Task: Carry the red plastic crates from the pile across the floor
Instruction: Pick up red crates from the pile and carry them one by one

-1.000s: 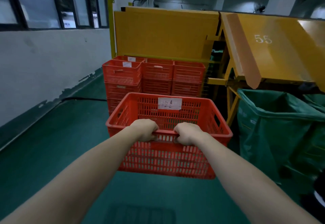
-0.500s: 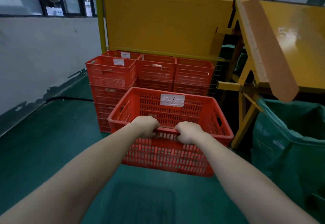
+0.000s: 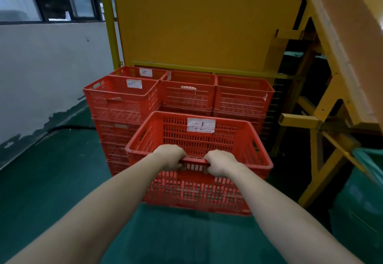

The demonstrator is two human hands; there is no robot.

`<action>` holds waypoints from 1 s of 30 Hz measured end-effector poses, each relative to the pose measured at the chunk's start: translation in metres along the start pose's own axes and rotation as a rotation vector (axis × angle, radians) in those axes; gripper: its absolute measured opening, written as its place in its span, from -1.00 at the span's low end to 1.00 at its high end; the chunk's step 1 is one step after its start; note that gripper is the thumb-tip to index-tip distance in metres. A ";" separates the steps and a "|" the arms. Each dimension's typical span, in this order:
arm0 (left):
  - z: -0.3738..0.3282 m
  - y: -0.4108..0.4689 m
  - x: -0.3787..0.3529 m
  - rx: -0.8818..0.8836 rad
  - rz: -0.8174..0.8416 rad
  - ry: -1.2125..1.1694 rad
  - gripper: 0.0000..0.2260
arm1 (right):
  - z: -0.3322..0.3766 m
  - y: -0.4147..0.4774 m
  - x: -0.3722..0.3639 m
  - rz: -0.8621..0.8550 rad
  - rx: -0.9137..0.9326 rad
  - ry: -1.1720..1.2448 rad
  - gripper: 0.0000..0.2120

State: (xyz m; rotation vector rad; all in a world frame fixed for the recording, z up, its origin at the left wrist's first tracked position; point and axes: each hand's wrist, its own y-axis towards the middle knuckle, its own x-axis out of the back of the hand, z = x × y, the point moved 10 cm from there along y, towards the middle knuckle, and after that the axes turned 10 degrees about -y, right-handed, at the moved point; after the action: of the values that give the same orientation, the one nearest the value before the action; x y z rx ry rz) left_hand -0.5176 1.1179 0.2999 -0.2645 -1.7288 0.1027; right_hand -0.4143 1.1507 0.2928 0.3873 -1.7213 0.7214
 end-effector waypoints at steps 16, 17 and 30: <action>0.156 0.243 -0.003 -0.012 0.104 -0.081 -0.77 | -0.058 0.279 -0.006 0.090 0.031 -0.015 -0.81; 0.170 0.263 -0.006 -0.024 0.125 -0.079 -0.76 | -0.060 0.300 -0.009 0.101 0.020 0.001 -0.80; 0.313 0.463 -0.156 -0.074 0.214 -0.106 -0.74 | -0.068 0.525 -0.162 0.198 -0.044 0.044 -0.79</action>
State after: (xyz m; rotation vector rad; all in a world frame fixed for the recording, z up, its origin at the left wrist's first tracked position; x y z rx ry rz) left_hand -0.7462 1.5553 -0.0058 -0.5067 -1.8077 0.2131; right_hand -0.6348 1.5728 0.0099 0.1702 -1.7461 0.8268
